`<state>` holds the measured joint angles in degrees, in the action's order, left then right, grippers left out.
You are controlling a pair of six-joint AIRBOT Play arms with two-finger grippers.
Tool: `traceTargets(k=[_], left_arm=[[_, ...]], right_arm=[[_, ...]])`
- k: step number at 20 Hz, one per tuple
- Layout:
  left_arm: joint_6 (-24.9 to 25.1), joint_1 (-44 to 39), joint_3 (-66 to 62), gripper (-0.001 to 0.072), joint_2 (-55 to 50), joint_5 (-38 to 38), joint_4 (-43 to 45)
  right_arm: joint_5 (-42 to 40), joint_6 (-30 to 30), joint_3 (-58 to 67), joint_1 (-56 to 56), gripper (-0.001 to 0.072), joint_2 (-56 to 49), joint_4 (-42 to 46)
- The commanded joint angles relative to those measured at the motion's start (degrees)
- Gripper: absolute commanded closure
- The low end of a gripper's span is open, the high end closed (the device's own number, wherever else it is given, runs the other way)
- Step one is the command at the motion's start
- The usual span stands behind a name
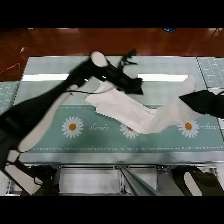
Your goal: Fold the shirts.
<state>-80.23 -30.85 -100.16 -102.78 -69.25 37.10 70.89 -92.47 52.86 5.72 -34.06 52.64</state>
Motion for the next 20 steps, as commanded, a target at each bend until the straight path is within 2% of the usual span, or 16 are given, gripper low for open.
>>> traceTargets(k=[1, 4, 6, 8, 10, 13, 18, 19, 20], left_arm=[[2.7, 10.7, 7.2, 0.0683, 13.6, -4.8, 10.2], [2.7, 17.8, 19.5, 0.0683, 29.4, -3.4, 21.2], [2.7, 21.8, 29.7, 0.0683, 40.5, -0.2, 26.2], [2.1, 25.0, 39.4, 0.0683, 49.9, 2.7, 26.1], [-0.6, 25.9, 48.6, 0.0683, 56.9, 5.6, 23.7], [-0.3, 25.8, 59.1, 0.0683, 61.4, 7.3, 17.7], [0.3, 25.8, 64.7, 0.0683, 61.4, 9.5, 16.6], [0.3, 25.8, 64.7, 0.0683, 61.3, 10.8, 16.6], [0.2, 25.8, 64.7, 0.0683, 61.3, 12.4, 16.6]], right_arm=[[-12.8, -0.6, 0.0, -10.3, 0.0692, -7.8, -5.1], [-25.1, -0.3, 2.8, -21.1, 0.0692, -20.3, -8.9], [-28.7, -0.1, 8.0, -26.2, 0.0691, -30.5, -9.3], [-29.0, -0.1, 15.3, -29.3, 0.0691, -41.4, -9.2], [-28.5, -0.1, 21.7, -30.6, 0.0691, -50.3, -10.1], [-27.0, -0.1, 28.6, -32.0, 0.0691, -59.9, -12.7], [-26.2, -0.1, 33.4, -32.3, 0.069, -66.2, -15.8], [-25.9, 0.0, 33.4, -32.4, 0.0615, -66.6, -16.7], [-24.8, 1.1, 33.4, -32.8, 0.0361, -66.9, -17.9]])
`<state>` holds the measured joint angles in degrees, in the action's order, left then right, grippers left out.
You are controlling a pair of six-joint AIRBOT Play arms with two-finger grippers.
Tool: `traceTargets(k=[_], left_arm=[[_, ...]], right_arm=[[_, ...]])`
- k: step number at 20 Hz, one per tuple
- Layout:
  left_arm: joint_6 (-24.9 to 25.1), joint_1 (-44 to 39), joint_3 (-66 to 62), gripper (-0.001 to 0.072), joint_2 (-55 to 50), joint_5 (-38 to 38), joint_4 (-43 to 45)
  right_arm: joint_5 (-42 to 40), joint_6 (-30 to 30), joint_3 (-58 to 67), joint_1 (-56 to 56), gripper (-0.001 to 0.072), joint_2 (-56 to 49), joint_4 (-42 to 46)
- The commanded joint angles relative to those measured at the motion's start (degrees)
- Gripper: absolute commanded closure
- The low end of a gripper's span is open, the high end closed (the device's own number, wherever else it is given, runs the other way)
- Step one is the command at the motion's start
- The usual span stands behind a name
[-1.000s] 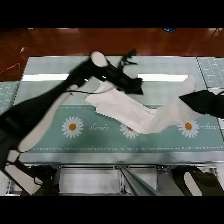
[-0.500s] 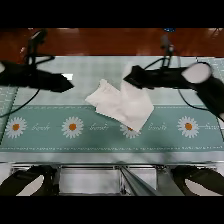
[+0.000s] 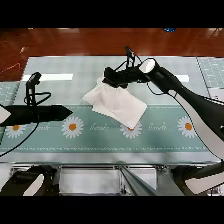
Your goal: Fold the shirts.
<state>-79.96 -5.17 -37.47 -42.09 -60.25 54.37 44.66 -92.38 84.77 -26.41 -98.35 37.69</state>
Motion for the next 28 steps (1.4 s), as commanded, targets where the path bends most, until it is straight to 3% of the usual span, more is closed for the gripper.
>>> traceTargets(k=[1, 4, 6, 9, 11, 14, 18, 20, 23, 28], left_arm=[[0.0, 0.1, 2.0, 0.0683, 0.5, 5.2, -0.7], [-0.2, 0.2, 2.0, 0.0683, 0.3, 10.5, -2.9], [-0.2, 0.2, 1.6, 0.0683, 0.3, 14.9, -7.1], [-0.2, 0.2, -0.3, 0.0683, 0.4, 16.1, -8.3], [-0.2, 0.2, -0.6, 0.0683, 0.4, 15.1, -8.3], [-0.2, 0.2, -0.5, 0.0683, 0.4, 12.2, -8.1], [0.0, 0.2, -0.3, 0.0683, 0.4, 11.1, -7.6], [0.0, 0.2, -0.3, 0.0683, 0.3, 11.1, -7.4], [0.0, 0.2, -0.3, 0.0683, 0.3, 10.9, -7.3], [0.0, 0.2, -0.3, 0.0683, 0.3, 10.9, -7.2]], right_arm=[[3.0, 3.1, 1.5, -1.0, 0.0304, -2.7, -3.8], [10.8, 3.8, 1.5, 0.1, 0.0307, -1.0, -3.8], [16.1, 1.1, 1.5, 3.1, 0.0307, 2.7, 1.8], [24.6, -4.6, 1.5, 9.0, 0.0307, 13.2, 18.7], [31.6, -9.5, 1.2, 12.6, 0.0307, 22.0, 36.6], [30.9, -13.9, -8.1, 18.9, 0.0307, 35.8, 50.1], [21.1, -17.7, -33.5, 28.9, 0.0307, 51.5, 48.4], [15.4, -17.6, -44.5, 31.3, 0.0307, 55.7, 41.9], [9.4, -12.1, -54.8, 31.8, 0.0299, 54.4, 27.4], [2.4, -4.0, -56.4, 25.9, 0.0297, 42.8, 11.2]])
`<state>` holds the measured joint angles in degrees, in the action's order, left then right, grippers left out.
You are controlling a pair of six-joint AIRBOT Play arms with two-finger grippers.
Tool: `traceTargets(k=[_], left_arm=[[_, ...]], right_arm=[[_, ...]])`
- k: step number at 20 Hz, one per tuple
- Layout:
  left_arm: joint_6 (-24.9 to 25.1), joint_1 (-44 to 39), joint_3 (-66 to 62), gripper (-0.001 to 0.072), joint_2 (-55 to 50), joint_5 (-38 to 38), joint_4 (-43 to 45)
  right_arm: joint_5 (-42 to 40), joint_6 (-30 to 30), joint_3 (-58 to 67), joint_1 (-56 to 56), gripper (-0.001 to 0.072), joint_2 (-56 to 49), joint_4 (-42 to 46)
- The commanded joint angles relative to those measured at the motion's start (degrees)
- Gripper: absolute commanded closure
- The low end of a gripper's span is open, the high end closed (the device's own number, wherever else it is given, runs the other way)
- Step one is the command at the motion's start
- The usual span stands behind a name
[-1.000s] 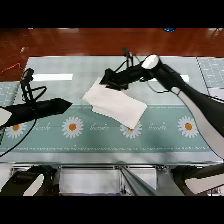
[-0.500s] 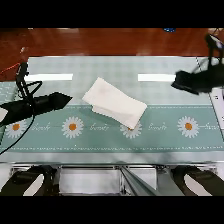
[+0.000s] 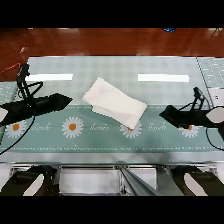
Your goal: Fold the shirts.
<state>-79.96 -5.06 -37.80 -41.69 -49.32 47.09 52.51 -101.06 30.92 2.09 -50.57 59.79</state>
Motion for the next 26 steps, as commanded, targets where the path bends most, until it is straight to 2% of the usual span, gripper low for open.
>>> traceTargets(k=[1, 3, 7, 9, 13, 14, 16, 17, 26], left_arm=[[0.0, 0.0, 0.0, 0.0683, 0.0, 0.0, 0.1], [0.0, 0.0, 0.0, 0.0683, 0.0, -0.1, 0.5], [0.0, 0.0, 0.0, 0.0683, 0.0, -1.2, 1.1], [0.0, 0.0, 0.0, 0.0683, 0.0, -1.3, 1.1], [0.0, 0.0, 0.0, 0.0683, -0.1, -1.3, 1.1], [0.0, 0.0, 0.0, 0.0683, -0.1, -1.3, 1.1], [0.0, 0.0, 0.0, 0.0683, 0.0, -1.3, 1.1], [0.0, 0.0, 0.0, 0.0683, -0.1, -1.4, 1.1], [0.0, 0.0, 0.0, 0.0683, -0.1, -1.3, 1.2]], right_arm=[[-6.9, 6.0, -2.5, -4.2, 0.0297, -7.8, -14.1], [-9.4, 8.9, -2.5, -6.5, 0.0297, -12.8, -20.5], [-9.6, 18.3, -1.0, -7.0, 0.0297, -21.5, -33.4], [-8.6, 20.6, 1.7, -7.6, 0.0298, -25.4, -36.0], [-7.7, 20.8, 10.7, -13.3, 0.0304, -33.1, -36.1], [-6.9, 20.8, 13.4, -14.7, 0.0356, -35.1, -36.0], [-6.1, 21.6, 18.3, -17.0, 0.0606, -37.5, -35.2], [-6.1, 23.3, 20.3, -17.9, 0.0691, -37.8, -35.1], [-0.4, 21.9, 41.7, -18.7, 0.0692, -37.8, -31.5]])
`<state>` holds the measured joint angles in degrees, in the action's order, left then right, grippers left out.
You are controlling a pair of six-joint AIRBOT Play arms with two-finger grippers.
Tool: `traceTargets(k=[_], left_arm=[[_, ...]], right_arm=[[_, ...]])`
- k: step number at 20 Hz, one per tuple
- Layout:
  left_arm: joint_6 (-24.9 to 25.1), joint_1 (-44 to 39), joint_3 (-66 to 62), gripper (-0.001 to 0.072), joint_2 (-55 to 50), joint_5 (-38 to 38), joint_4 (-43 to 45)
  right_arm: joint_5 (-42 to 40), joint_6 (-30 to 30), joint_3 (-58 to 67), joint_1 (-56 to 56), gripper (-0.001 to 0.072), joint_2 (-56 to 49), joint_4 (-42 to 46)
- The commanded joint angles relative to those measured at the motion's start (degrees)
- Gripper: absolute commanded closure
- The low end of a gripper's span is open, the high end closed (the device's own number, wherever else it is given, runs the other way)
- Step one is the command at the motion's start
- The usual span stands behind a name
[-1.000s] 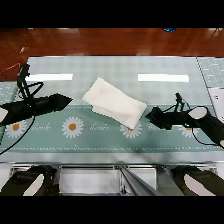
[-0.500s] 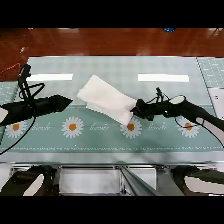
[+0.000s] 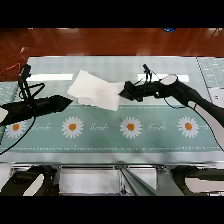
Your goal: Fold the shirts.
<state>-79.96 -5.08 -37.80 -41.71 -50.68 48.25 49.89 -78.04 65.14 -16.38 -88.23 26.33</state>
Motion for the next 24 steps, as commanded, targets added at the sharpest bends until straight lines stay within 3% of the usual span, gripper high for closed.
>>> traceTargets(k=[1, 5, 11, 24], left_arm=[[0.0, 0.1, 0.0, 0.0683, 0.0, 0.0, 0.0], [0.0, 0.1, 0.0, 0.0683, 0.0, 0.0, 0.4], [0.0, 0.1, 0.0, 0.0683, 0.0, 0.0, 0.4], [0.0, 0.1, 0.0, 0.0683, 0.0, 0.0, 0.4]], right_arm=[[3.0, -3.1, 11.1, -0.2, 0.0693, -0.2, 4.8], [8.6, -10.6, 25.0, 2.1, 0.0692, -0.2, 16.3], [21.4, -17.2, 38.5, 13.2, 0.0692, 2.4, 25.1], [40.2, -23.3, 40.9, 50.7, 0.0692, 18.5, 27.1]])
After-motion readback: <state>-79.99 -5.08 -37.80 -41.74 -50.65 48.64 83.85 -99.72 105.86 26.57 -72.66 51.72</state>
